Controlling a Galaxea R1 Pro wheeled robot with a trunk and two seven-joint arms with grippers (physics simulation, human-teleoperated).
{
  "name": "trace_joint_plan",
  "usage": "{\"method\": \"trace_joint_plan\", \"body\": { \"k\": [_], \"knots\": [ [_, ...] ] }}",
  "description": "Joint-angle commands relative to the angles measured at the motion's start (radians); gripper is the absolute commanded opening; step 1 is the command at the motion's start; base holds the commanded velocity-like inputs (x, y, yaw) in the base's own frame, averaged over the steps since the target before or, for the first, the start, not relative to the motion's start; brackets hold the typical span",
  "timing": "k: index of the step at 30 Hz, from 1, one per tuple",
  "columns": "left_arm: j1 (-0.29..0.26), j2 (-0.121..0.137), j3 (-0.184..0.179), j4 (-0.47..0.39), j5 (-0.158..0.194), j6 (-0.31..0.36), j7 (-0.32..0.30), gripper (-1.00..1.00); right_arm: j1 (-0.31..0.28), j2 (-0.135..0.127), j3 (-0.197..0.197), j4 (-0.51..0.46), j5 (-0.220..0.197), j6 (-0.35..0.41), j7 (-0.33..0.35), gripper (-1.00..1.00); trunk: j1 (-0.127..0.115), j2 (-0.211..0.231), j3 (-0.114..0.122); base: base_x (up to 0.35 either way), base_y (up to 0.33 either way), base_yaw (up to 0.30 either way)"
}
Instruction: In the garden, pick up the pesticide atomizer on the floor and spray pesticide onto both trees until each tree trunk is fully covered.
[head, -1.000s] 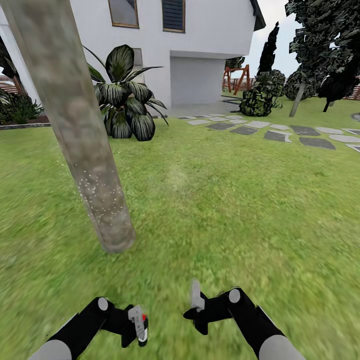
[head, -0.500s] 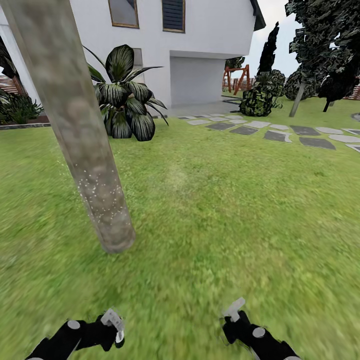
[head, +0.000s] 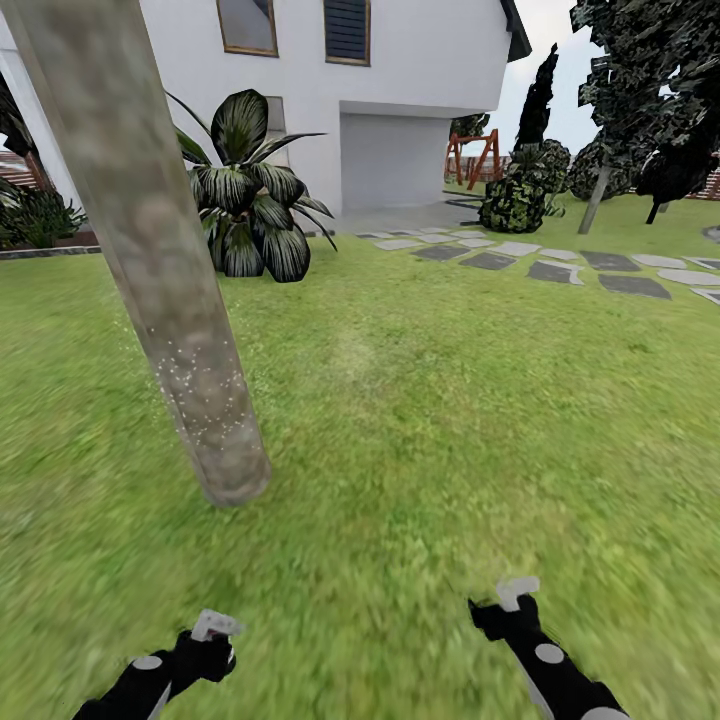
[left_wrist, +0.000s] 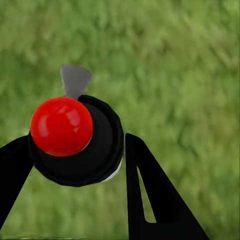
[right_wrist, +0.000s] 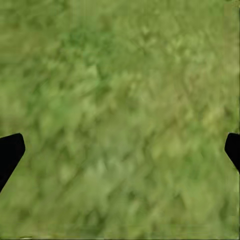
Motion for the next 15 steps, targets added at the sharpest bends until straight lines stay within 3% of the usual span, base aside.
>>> {"method": "trace_joint_plan", "body": {
  "k": [1, 3, 6, 10, 11, 15],
  "knots": [
    [0.004, -0.021, 0.003, 0.010, 0.012, -0.001, 0.052, -1.00, 0.001, -0.006, -0.053, 0.030, 0.000, 0.000, -0.023, 1.00, 0.000, 0.000, 0.000, 0.000, 0.000, 0.000],
    [0.017, -0.054, 0.004, 0.037, 0.037, -0.020, 0.122, -1.00, 0.015, -0.029, -0.094, 0.072, 0.000, -0.001, -0.039, 1.00, 0.000, 0.000, 0.000, 0.000, 0.000, 0.000],
    [0.057, -0.082, 0.005, 0.090, 0.070, -0.122, 0.194, -1.00, 0.050, -0.042, -0.106, 0.115, 0.000, -0.003, -0.044, 1.00, 0.000, 0.000, 0.000, 0.000, 0.000, 0.000],
    [0.116, -0.075, 0.008, 0.149, 0.135, -0.245, 0.273, -1.00, 0.069, -0.037, -0.107, 0.152, -0.002, -0.005, -0.041, 1.00, 0.000, 0.000, 0.000, 0.000, 0.000, 0.000],
    [0.144, -0.069, 0.017, 0.142, 0.164, -0.262, 0.278, -1.00, 0.070, -0.038, -0.109, 0.171, -0.014, -0.032, -0.042, 1.00, 0.000, 0.000, 0.000, 0.000, 0.000, 0.000],
    [0.149, -0.075, 0.019, 0.143, 0.206, -0.285, 0.278, -1.00, 0.073, -0.035, -0.111, 0.175, -0.020, -0.071, -0.044, 1.00, 0.000, 0.000, 0.000, 0.000, 0.000, -0.022]
  ]
}}
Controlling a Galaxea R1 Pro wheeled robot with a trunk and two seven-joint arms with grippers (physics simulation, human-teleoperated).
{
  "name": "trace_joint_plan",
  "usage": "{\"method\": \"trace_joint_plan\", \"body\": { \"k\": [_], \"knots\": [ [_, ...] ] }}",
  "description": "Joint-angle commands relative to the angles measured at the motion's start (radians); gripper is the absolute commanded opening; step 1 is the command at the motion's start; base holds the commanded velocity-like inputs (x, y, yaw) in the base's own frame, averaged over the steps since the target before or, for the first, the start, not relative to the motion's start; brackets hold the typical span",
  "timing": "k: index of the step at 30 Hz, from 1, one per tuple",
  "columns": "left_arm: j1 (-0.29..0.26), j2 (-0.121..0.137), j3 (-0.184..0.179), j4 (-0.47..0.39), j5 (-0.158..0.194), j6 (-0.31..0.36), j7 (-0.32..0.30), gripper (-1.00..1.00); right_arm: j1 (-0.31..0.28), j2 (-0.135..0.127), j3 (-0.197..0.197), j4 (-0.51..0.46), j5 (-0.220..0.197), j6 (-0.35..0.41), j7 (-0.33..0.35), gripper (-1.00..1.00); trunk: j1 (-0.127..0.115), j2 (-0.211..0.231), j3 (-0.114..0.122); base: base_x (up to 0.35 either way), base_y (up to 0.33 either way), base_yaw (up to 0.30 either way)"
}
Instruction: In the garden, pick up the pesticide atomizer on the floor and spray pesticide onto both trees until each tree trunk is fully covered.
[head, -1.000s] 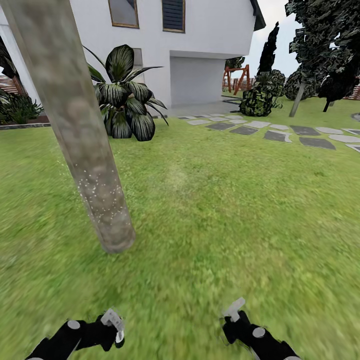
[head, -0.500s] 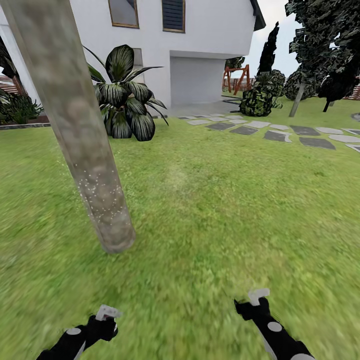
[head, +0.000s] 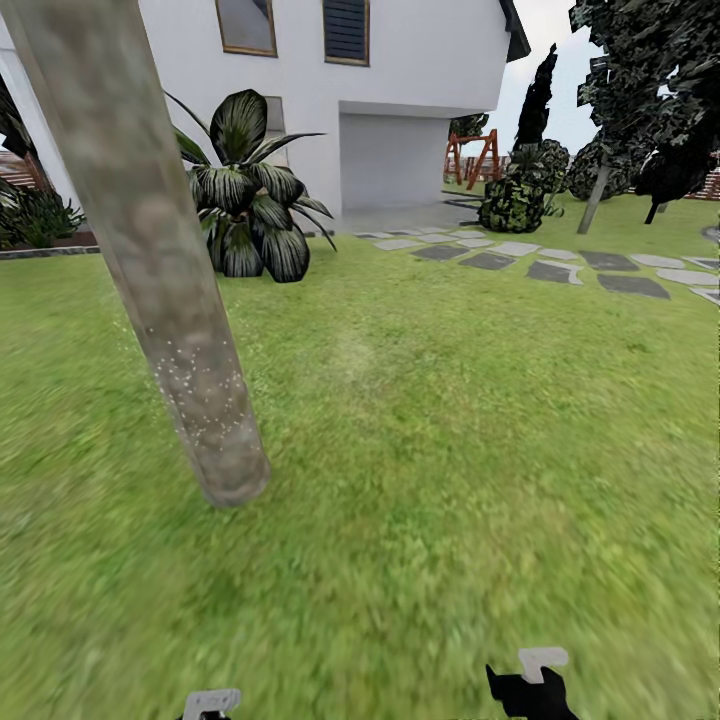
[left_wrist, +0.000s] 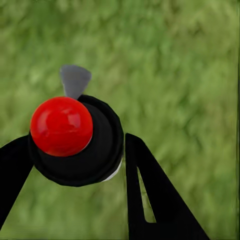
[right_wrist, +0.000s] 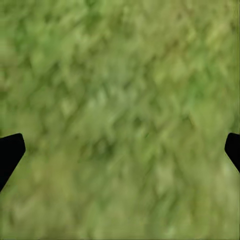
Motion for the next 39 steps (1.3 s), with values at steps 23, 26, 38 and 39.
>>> {"method": "trace_joint_plan", "body": {
  "k": [23, 26, 38, 39],
  "knots": [
    [0.001, -0.004, 0.000, 0.009, 0.030, -0.004, 0.000, -1.00, 0.000, 0.002, -0.001, 0.000, 0.000, -0.002, 0.000, 1.00, 0.000, 0.000, 0.000, -0.209, -0.020, -0.256],
    [0.002, -0.004, 0.000, 0.009, 0.029, -0.004, 0.000, -1.00, 0.000, 0.002, -0.001, 0.000, 0.000, -0.002, 0.000, 1.00, 0.000, 0.000, 0.000, -0.314, -0.132, -0.266],
    [0.002, -0.004, 0.000, 0.009, 0.029, -0.004, 0.000, -1.00, 0.000, 0.002, -0.001, 0.000, 0.000, -0.002, 0.000, 1.00, 0.000, 0.000, 0.000, -0.309, -0.138, -0.266],
    [0.002, -0.005, 0.000, 0.009, 0.029, -0.004, 0.000, -1.00, 0.000, 0.002, -0.001, 0.000, 0.000, -0.002, 0.000, 1.00, 0.000, 0.000, 0.000, -0.283, -0.167, -0.266]
  ]
}}
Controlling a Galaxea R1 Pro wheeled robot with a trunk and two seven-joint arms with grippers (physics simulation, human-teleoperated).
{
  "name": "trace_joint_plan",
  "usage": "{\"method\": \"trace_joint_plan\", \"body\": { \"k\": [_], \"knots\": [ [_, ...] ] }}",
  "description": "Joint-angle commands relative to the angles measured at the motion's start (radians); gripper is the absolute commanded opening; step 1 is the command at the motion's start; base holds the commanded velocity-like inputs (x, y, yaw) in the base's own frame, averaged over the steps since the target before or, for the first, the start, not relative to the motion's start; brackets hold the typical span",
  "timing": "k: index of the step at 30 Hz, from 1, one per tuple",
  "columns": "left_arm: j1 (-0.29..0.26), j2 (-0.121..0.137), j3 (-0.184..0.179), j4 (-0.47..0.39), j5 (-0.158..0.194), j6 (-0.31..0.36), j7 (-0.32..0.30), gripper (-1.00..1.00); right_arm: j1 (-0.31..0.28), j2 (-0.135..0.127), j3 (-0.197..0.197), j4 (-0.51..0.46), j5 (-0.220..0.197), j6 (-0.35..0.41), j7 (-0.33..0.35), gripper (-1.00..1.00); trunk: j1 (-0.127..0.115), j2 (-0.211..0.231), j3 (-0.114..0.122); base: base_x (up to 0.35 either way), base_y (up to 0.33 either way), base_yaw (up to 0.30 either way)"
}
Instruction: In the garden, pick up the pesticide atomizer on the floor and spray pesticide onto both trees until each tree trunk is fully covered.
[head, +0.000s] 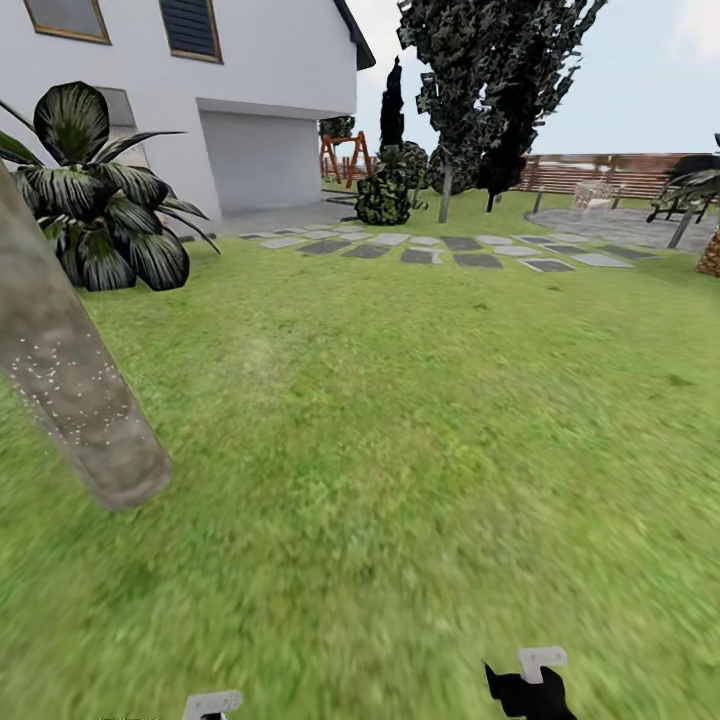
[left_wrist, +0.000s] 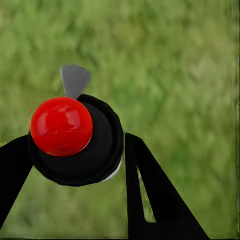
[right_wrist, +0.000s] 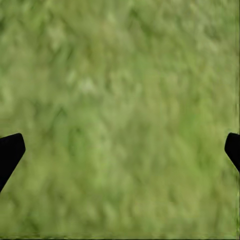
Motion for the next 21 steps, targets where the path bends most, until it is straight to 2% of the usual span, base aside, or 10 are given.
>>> {"method": "trace_joint_plan", "body": {
  "k": [1, 10, 21],
  "knots": [
    [0.000, -0.001, -0.001, 0.000, 0.000, 0.000, 0.000, -1.00, 0.000, 0.000, 0.000, 0.000, 0.000, 0.000, 0.000, 1.00, 0.000, 0.000, 0.000, -0.278, -0.174, -0.266],
    [0.000, -0.001, -0.001, 0.000, 0.000, 0.000, 0.006, -1.00, 0.000, 0.000, 0.000, 0.000, 0.000, 0.000, 0.000, 1.00, 0.000, 0.000, 0.000, -0.218, -0.210, -0.266],
    [0.000, -0.001, -0.001, 0.000, 0.000, 0.000, 0.006, -1.00, 0.000, 0.000, 0.000, 0.000, 0.000, 0.000, 0.000, 1.00, 0.000, 0.000, 0.000, -0.037, -0.253, -0.267]
  ]
}}
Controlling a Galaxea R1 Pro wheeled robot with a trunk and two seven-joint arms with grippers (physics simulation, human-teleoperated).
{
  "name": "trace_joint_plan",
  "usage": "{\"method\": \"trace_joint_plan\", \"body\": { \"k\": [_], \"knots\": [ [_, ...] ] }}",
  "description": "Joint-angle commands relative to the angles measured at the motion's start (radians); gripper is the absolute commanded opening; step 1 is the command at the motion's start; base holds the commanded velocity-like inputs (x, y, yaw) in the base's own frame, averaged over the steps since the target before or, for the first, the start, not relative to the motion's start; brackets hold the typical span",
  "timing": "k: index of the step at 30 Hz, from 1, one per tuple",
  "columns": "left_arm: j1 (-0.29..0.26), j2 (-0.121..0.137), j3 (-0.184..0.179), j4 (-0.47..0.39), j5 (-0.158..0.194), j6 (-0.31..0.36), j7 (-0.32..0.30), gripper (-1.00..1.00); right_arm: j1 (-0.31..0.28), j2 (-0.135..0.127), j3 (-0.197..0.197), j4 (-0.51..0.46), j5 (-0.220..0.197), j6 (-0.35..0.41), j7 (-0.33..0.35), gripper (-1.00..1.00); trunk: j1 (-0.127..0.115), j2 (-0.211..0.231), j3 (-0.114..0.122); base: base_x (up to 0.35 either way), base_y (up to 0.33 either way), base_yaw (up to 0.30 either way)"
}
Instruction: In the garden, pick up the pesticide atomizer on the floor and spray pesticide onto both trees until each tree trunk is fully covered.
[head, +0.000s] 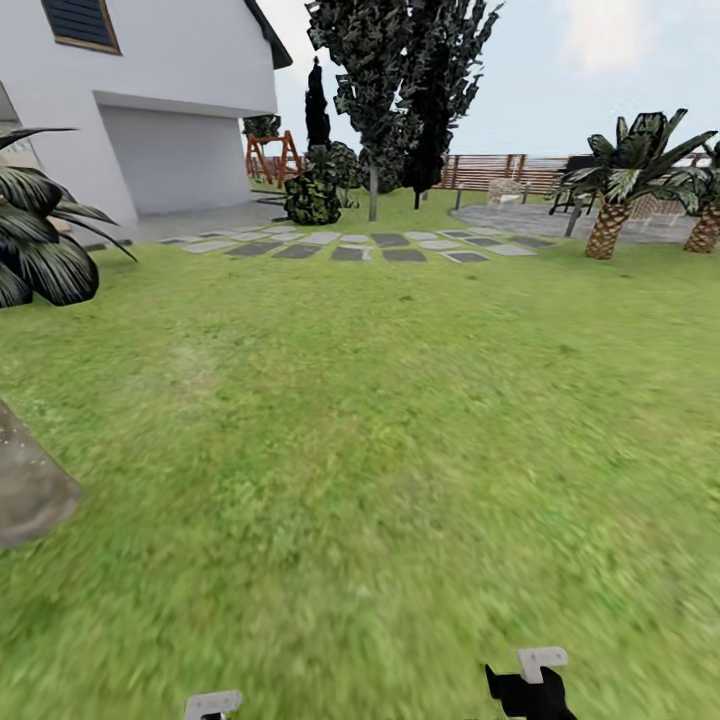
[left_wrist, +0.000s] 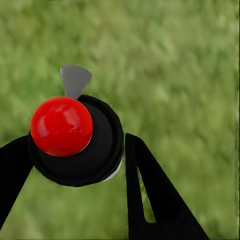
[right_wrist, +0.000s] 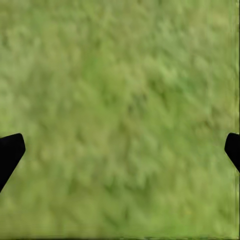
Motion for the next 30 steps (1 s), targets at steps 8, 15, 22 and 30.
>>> {"method": "trace_joint_plan", "body": {
  "k": [8, 15, 22, 30],
  "knots": [
    [0.000, 0.000, 0.001, 0.000, 0.000, 0.000, 0.000, -1.00, 0.000, 0.000, 0.000, 0.000, 0.000, 0.000, 0.000, 1.00, 0.000, 0.000, 0.000, 0.000, -0.085, -0.267],
    [0.000, 0.000, 0.000, 0.000, 0.000, 0.001, 0.000, -1.00, 0.000, 0.000, 0.000, 0.000, 0.000, 0.000, 0.000, 1.00, 0.000, 0.000, 0.000, 0.000, -0.032, -0.266],
    [0.000, 0.000, 0.000, 0.000, 0.000, 0.001, 0.000, -1.00, 0.000, 0.000, 0.000, 0.000, 0.000, 0.000, 0.000, 1.00, 0.000, 0.000, 0.000, 0.000, -0.258, -0.267],
    [0.000, 0.000, 0.000, 0.000, 0.000, 0.001, 0.000, -1.00, 0.000, 0.000, 0.000, 0.000, 0.000, 0.000, 0.000, 1.00, 0.000, 0.000, 0.000, 0.000, -0.273, -0.267]
  ]
}}
